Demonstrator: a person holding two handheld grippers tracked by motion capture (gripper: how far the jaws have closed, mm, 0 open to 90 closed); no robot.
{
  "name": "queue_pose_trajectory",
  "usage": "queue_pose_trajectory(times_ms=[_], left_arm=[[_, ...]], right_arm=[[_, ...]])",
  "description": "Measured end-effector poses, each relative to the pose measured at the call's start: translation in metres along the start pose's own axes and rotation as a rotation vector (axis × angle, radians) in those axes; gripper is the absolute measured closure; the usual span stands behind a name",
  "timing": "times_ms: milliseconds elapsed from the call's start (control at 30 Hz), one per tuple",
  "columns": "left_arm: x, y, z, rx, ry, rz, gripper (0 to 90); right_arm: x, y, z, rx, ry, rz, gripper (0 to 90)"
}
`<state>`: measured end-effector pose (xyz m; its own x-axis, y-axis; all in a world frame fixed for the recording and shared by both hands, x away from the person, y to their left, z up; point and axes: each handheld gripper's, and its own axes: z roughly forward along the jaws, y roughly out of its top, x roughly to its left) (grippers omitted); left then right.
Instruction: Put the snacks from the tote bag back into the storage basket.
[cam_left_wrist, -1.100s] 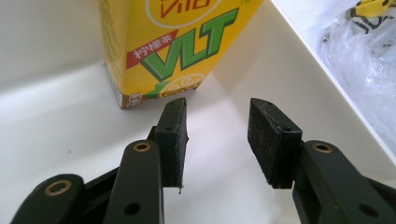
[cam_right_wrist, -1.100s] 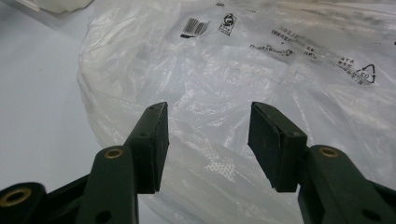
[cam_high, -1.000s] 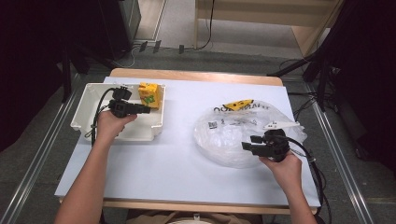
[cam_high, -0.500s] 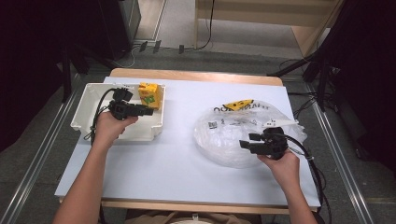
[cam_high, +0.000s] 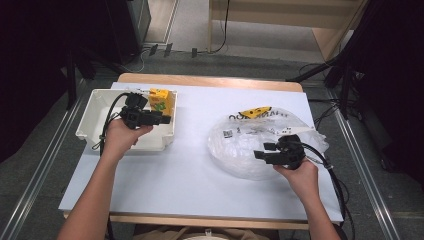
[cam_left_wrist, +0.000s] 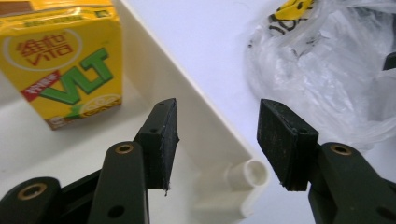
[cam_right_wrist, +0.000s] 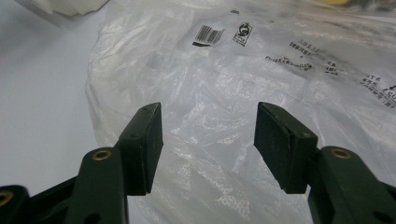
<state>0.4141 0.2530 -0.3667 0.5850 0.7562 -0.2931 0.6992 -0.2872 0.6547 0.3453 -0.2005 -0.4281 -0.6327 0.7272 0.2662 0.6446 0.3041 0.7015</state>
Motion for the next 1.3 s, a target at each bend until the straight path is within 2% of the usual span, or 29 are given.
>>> queue_pose_trajectory(times_ms=[133, 333, 533, 733, 833, 1000, 1133, 1267, 1300], left_arm=[[-0.008, 0.002, 0.002, 0.000, -0.007, 0.018, 48.4], [-0.026, 0.006, 0.009, 0.012, -0.039, 0.050, 48.2], [-0.045, 0.009, 0.019, 0.032, -0.065, 0.099, 47.9], [-0.057, 0.008, 0.028, 0.032, -0.098, 0.111, 46.7], [-0.066, 0.008, 0.031, 0.043, -0.105, 0.138, 46.6], [-0.077, 0.002, 0.038, 0.072, -0.096, 0.170, 46.2], [-0.082, -0.005, 0.041, 0.053, -0.118, 0.183, 45.5], [-0.089, -0.010, 0.047, 0.066, -0.122, 0.208, 44.5], [-0.091, -0.012, 0.048, 0.057, -0.129, 0.212, 44.2]], right_arm=[[0.001, 0.000, 0.000, 0.004, 0.001, 0.000, 43.6], [0.001, 0.000, 0.001, 0.009, 0.004, -0.004, 43.6], [0.003, 0.000, 0.002, 0.013, 0.014, -0.014, 43.6], [0.004, -0.001, 0.002, 0.015, 0.015, -0.012, 43.6], [0.004, -0.001, 0.002, 0.015, 0.015, -0.017, 43.6], [0.005, -0.002, 0.002, 0.018, 0.013, -0.020, 43.6], [0.008, -0.002, 0.001, 0.012, 0.018, -0.034, 43.6], [0.009, -0.003, 0.001, 0.011, 0.019, -0.034, 43.5], [0.009, -0.003, 0.000, 0.012, 0.019, -0.035, 43.6]])
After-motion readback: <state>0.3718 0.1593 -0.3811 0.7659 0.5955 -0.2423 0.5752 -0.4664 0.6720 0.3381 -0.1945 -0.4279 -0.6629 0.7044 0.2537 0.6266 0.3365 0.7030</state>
